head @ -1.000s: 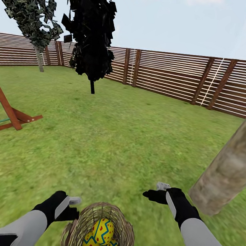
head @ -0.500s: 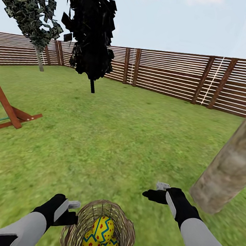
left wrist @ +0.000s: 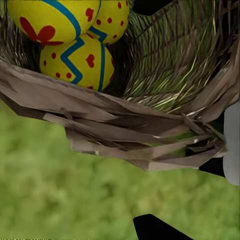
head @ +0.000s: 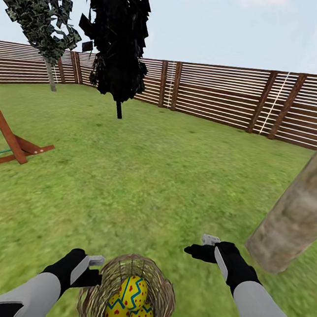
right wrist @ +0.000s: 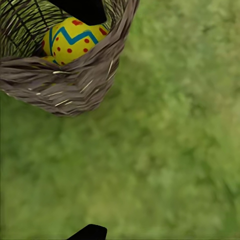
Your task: Take the three Easter eggs out of the wicker basket on the lawn in the garden, then place them on the lawn next to a single tree (choose any tree) so that all three eggs are next to the same tree and none are left in the basket.
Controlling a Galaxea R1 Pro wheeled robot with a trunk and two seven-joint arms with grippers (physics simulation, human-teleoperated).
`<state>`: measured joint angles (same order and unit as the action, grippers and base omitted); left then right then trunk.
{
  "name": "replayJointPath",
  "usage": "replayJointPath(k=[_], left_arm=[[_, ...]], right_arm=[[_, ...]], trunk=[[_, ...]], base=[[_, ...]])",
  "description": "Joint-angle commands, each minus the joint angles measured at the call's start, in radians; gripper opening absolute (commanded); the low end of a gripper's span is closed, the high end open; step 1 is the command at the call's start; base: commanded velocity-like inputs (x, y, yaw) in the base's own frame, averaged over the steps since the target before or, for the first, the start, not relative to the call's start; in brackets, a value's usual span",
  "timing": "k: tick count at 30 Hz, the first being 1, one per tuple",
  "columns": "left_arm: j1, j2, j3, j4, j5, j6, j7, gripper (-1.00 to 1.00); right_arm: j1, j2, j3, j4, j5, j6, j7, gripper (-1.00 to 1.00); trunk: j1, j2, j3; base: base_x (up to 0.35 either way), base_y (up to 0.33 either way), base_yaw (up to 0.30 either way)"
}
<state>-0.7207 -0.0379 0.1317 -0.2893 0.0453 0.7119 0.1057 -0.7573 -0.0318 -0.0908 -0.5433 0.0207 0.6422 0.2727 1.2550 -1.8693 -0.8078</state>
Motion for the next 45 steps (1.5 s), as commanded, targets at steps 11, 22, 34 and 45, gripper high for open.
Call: replayJointPath(k=[11,22,34,45], left_arm=[[0.000,-0.001,0.008,0.007,0.005,0.006,0.008,1.00],[0.000,-0.001,0.008,0.011,0.005,0.006,0.007,1.00],[0.000,0.001,0.009,0.013,0.007,0.006,0.007,1.00],[0.000,-0.004,0.008,0.013,0.007,0.006,0.008,-1.00]], right_arm=[[0.000,0.000,-0.004,-0.002,0.002,0.005,0.005,1.00],[0.000,0.000,-0.004,-0.009,0.002,0.007,0.005,1.00],[0.000,-0.001,-0.004,-0.011,0.002,0.007,0.005,1.00],[0.000,-0.001,-0.004,-0.014,0.002,0.007,0.005,1.00]], trunk=[[0.042,-0.078,-0.035],[0.084,-0.155,-0.070],[0.107,-0.197,-0.089],[0.107,-0.197,-0.089]], base=[[0.000,0.000,0.000],[0.000,0.000,0.000],[0.000,0.000,0.000],[0.000,0.000,0.000]])
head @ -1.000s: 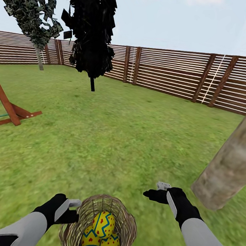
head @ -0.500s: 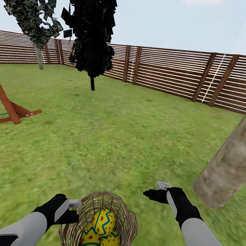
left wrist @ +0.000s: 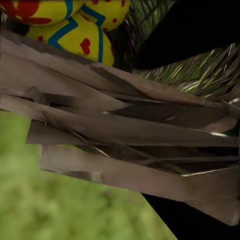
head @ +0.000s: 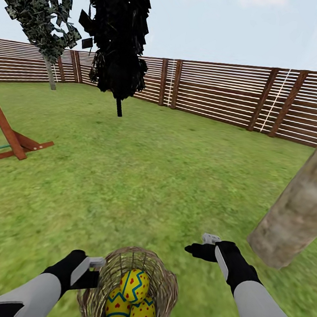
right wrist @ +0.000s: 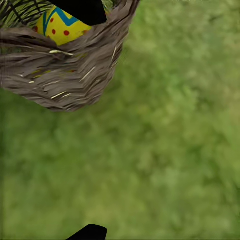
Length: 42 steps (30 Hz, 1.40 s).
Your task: Take the three Easter eggs out of the wicker basket on the lawn in the garden, then place them on the lawn next to a single tree (choose any tree) so that all three eggs are next to the same tree and none are left in the basket.
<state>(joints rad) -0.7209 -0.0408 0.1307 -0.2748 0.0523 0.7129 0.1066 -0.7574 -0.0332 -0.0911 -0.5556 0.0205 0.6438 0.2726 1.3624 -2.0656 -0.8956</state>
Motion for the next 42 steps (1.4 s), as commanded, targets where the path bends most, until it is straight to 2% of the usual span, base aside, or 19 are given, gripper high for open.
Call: replayJointPath(k=[1,13,42], left_arm=[[0.000,-0.003,0.009,-0.003,0.000,0.005,0.007,-1.00],[0.000,-0.005,0.009,-0.002,-0.001,0.005,0.007,-1.00],[0.000,-0.004,0.009,-0.001,-0.002,0.005,0.007,-1.00]], right_arm=[[0.000,0.000,-0.004,-0.001,0.002,0.005,0.005,1.00],[0.000,-0.004,-0.004,-0.001,0.002,0.005,0.005,1.00],[0.000,-0.002,-0.004,-0.001,0.002,0.005,0.005,1.00]], trunk=[[0.000,0.000,-0.001],[0.000,0.000,-0.001],[-0.111,0.203,0.090]], base=[[0.000,0.000,0.000],[0.000,0.000,0.000],[0.000,0.000,0.000]])
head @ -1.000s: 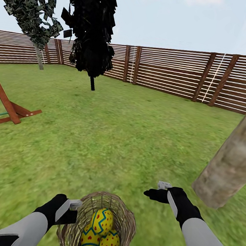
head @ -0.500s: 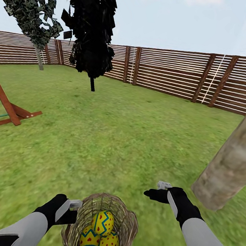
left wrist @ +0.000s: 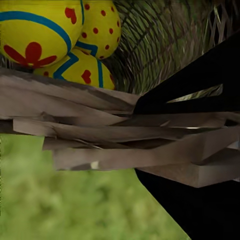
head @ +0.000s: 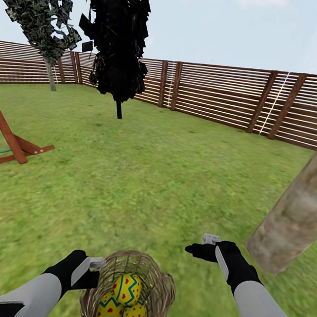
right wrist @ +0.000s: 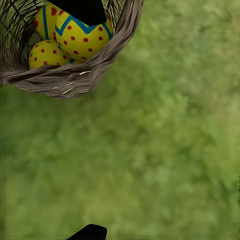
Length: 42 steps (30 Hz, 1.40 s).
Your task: Take the three Easter eggs out of the wicker basket on the lawn in the garden, then place them on the lawn next to a single tree (choose any tree) so that all three eggs are next to the same tree and none are left in the basket.
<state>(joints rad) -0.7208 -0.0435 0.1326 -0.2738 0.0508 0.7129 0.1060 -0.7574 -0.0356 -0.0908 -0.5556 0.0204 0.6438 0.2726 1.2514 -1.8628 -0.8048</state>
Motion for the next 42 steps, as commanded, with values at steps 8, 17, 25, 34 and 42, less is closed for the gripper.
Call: replayJointPath(k=[8,17,25,34,42], left_arm=[[0.000,-0.003,0.007,-0.002,0.000,0.005,0.008,-1.00],[0.000,-0.002,0.007,-0.002,0.000,0.005,0.008,-1.00],[0.000,0.002,0.008,-0.004,0.000,0.005,0.008,-1.00],[0.000,0.007,0.009,-0.004,0.002,0.004,0.006,-1.00],[0.000,0.010,0.011,-0.006,0.004,0.003,0.006,-1.00]], right_arm=[[0.000,0.001,-0.003,-0.001,0.003,0.005,0.005,1.00],[0.000,0.003,0.000,0.000,0.003,0.005,0.005,1.00],[0.000,0.006,0.002,0.000,0.001,0.008,0.004,1.00],[0.012,-0.059,0.005,0.174,0.012,-0.009,-0.008,1.00],[0.063,-0.114,0.006,0.486,0.113,-0.248,-0.012,1.00]], trunk=[[-0.031,0.056,0.024],[-0.065,0.119,0.052],[-0.081,0.147,0.071],[-0.081,0.147,0.080],[-0.081,0.147,0.088]], base=[[0.000,0.000,0.000],[0.000,0.000,0.000],[0.000,0.000,-0.165],[0.000,0.000,-0.237],[0.000,0.000,-0.238]])
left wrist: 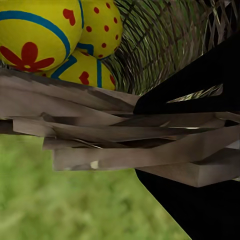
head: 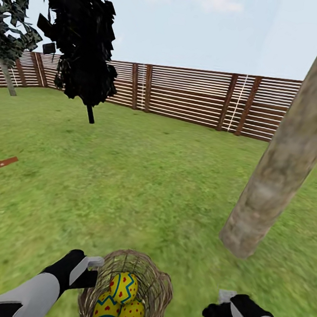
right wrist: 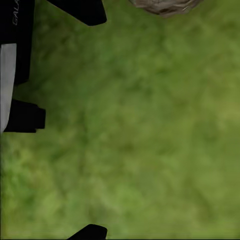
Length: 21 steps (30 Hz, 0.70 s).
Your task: Take the three Easter eggs out of the wicker basket on the lawn in the garden, then place them on the lawn next to a single tree (choose any tree) so that all three eggs are next to the same tree and none are left in the basket.
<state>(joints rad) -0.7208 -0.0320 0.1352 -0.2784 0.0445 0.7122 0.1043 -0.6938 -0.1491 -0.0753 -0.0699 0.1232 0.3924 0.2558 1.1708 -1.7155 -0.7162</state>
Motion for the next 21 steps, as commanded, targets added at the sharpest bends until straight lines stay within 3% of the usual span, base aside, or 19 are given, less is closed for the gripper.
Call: replayJointPath(k=[1,5,8,12,14,16,21], left_arm=[[0.000,-0.001,0.009,-0.002,0.011,0.004,0.008,-1.00],[0.000,0.000,0.010,-0.004,0.012,0.004,0.008,-1.00],[0.000,-0.001,0.010,-0.004,0.012,0.004,0.008,-1.00],[0.000,-0.003,0.009,-0.004,0.012,0.004,0.008,-1.00],[0.000,-0.002,0.010,-0.005,0.012,0.004,0.008,-1.00],[0.000,-0.003,0.011,-0.005,0.012,0.004,0.008,-1.00],[0.000,-0.002,0.011,-0.005,0.012,0.003,0.008,-1.00]], right_arm=[[0.003,-0.001,-0.009,0.034,0.011,-0.034,0.004,1.00],[0.065,0.002,-0.008,0.065,0.019,-0.101,0.003,1.00],[0.145,0.006,-0.009,0.069,0.012,-0.325,-0.007,1.00],[0.217,0.007,-0.009,0.083,0.010,-0.417,-0.018,1.00],[0.259,0.009,-0.008,0.085,0.010,-0.521,-0.018,1.00],[0.304,0.016,-0.008,0.085,0.011,-0.553,-0.018,1.00],[0.312,0.022,-0.008,0.085,0.012,-0.555,-0.018,1.00]], trunk=[[0.000,0.000,0.000],[0.000,0.000,0.004],[0.000,0.000,0.007],[0.000,0.000,0.011],[0.000,0.000,0.013],[0.000,0.000,0.014],[0.000,0.000,0.015]], base=[[0.000,0.000,-0.238],[0.000,0.000,-0.238],[0.000,0.000,-0.238],[0.000,0.000,-0.238],[0.000,0.000,-0.232],[0.000,0.000,-0.214],[0.000,0.000,-0.036]])
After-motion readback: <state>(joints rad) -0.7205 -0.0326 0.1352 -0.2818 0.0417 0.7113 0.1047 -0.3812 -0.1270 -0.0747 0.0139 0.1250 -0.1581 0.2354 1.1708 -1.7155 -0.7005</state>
